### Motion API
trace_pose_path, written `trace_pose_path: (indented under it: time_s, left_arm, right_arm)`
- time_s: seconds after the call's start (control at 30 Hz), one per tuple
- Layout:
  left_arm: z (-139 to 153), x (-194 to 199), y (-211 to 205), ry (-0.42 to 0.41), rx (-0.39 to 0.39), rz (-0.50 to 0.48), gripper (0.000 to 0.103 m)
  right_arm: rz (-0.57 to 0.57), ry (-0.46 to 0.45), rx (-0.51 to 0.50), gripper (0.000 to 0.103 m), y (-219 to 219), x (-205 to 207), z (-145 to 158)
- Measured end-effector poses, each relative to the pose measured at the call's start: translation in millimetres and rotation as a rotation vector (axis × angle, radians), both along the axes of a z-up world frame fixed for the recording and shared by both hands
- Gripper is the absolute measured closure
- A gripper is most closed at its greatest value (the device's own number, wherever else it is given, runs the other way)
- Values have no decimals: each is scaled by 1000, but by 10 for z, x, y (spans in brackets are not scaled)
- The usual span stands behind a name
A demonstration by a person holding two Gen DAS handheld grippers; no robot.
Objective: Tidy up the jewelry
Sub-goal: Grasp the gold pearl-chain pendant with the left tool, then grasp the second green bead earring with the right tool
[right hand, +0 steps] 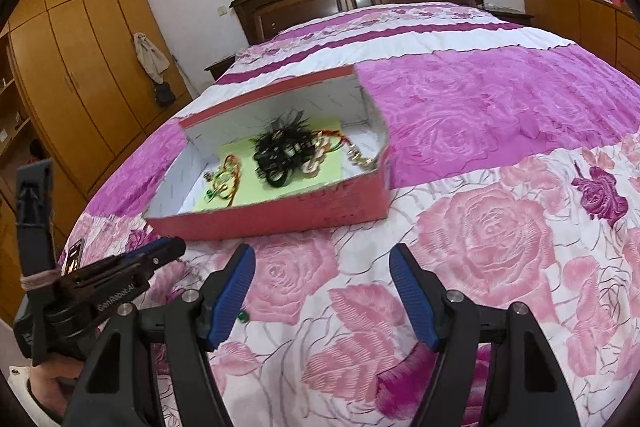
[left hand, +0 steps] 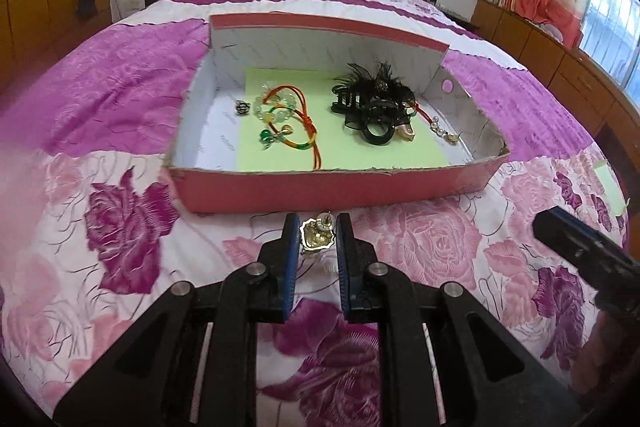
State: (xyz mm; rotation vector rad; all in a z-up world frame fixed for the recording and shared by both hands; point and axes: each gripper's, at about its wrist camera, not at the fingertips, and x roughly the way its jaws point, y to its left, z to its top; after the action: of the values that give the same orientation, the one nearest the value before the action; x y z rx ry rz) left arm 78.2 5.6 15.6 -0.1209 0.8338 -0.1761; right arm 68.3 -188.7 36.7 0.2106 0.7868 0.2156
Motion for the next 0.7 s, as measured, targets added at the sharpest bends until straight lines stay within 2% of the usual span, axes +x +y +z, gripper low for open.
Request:
trace_pose_path:
  time_s: [0.27,0.7]
  left_arm:
    - [-4,-84,151,7,-28,17,93]
    - [-149,-188,321,43,-74,17,93]
  right_arm:
    - [49,23,-26,31,242,-55,-55]
    - [153,98,-94,63,616,-67,-304]
